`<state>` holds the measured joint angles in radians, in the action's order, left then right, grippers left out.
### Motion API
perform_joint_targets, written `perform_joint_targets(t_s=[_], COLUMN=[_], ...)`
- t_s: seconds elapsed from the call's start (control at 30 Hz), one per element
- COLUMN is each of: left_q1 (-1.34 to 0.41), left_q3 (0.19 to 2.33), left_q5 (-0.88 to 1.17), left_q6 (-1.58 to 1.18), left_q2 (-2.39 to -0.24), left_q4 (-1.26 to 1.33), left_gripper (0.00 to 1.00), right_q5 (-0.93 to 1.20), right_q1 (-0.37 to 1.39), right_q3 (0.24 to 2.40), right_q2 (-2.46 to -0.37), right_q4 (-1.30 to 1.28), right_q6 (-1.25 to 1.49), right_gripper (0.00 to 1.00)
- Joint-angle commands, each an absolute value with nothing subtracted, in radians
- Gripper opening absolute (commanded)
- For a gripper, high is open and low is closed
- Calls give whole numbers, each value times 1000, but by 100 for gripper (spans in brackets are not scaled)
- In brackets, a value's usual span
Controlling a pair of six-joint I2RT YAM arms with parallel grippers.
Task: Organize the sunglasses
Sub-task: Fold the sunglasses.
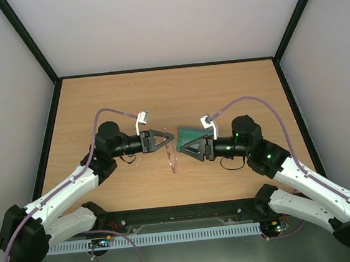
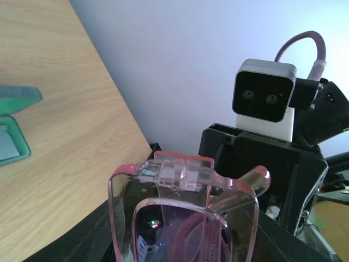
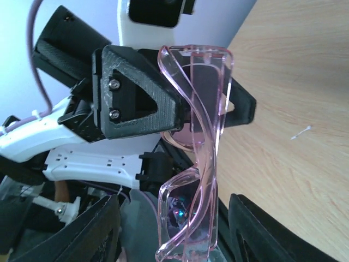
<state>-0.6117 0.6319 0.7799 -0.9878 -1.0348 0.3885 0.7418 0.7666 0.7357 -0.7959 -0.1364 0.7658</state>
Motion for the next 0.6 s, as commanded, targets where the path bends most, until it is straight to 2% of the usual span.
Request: perform_joint_targets(t_s=[0.0, 0.23, 0.57], left_q1=[-607, -612, -628], left_q3=[598, 591, 581], left_q5=[871, 867, 862], left_q6=[-1101, -1110, -1110], left_q2=[-1058, -1067, -1094], left_q4=[574, 593, 614], left_gripper=[51, 52, 52], right_q5=[856, 814, 808], right_q1=[763, 764, 764], right_q3=[687, 690, 693], right_q2=[-796, -836, -899], right_q4=[65, 15, 96], right_q6=[863, 833, 854], right_gripper=[57, 58, 52])
